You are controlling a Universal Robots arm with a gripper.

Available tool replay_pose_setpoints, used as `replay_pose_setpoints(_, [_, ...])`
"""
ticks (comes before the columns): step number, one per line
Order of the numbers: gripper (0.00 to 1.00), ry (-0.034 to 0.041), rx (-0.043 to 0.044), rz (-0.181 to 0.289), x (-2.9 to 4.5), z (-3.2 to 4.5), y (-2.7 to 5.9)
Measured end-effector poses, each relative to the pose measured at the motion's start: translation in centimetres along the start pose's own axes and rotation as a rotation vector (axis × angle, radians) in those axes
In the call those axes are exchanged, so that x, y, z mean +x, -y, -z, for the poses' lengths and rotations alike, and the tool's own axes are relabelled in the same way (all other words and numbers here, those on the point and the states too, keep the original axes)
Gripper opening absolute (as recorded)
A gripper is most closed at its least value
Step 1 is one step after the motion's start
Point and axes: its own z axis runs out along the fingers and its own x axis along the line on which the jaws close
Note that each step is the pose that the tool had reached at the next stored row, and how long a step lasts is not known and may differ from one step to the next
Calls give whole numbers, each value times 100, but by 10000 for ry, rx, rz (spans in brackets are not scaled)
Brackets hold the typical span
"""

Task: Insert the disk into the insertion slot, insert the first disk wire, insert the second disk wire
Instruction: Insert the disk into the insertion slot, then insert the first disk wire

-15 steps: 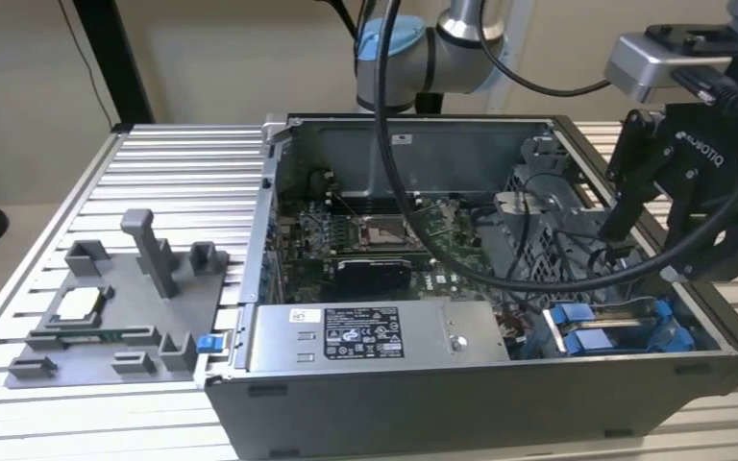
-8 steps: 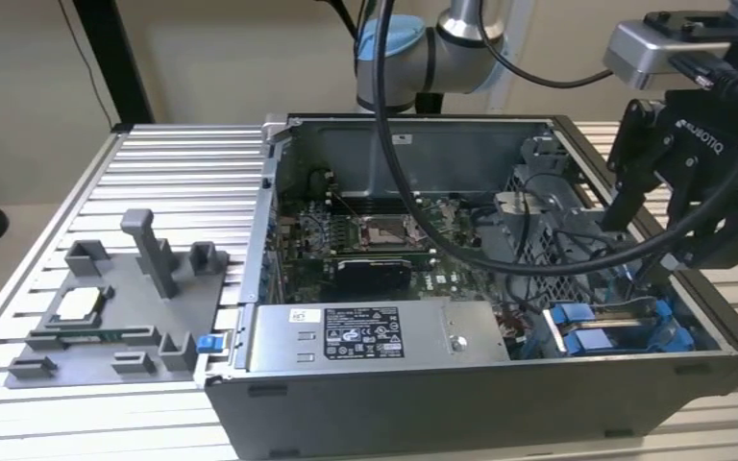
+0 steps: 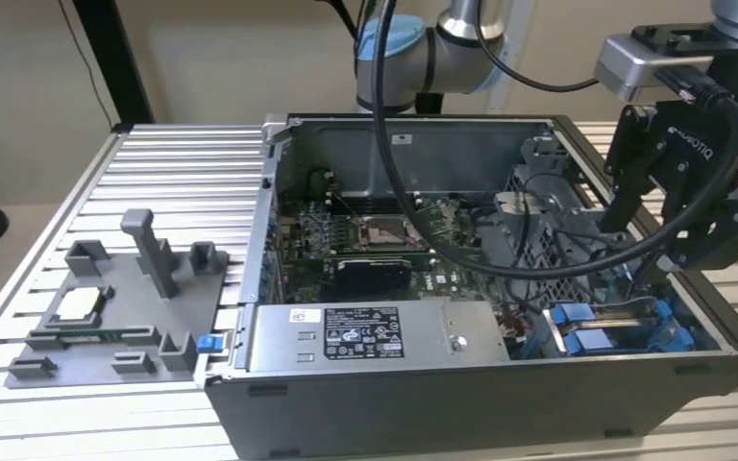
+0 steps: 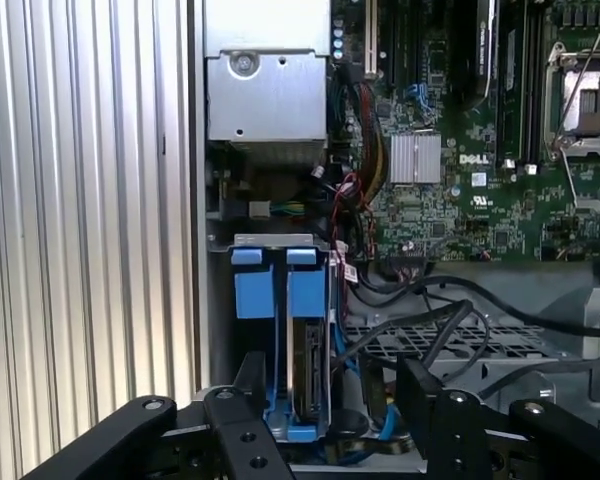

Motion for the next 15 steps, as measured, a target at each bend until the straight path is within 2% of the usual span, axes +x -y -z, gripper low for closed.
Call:
replay_pose_setpoints(5, [100,4,100,371,-2,-45,1])
replay_pose_setpoints(9, [100,19,115,690,-1,-61,6])
replay_pose_setpoints(15, [100,137,118,967,-10,-75,17])
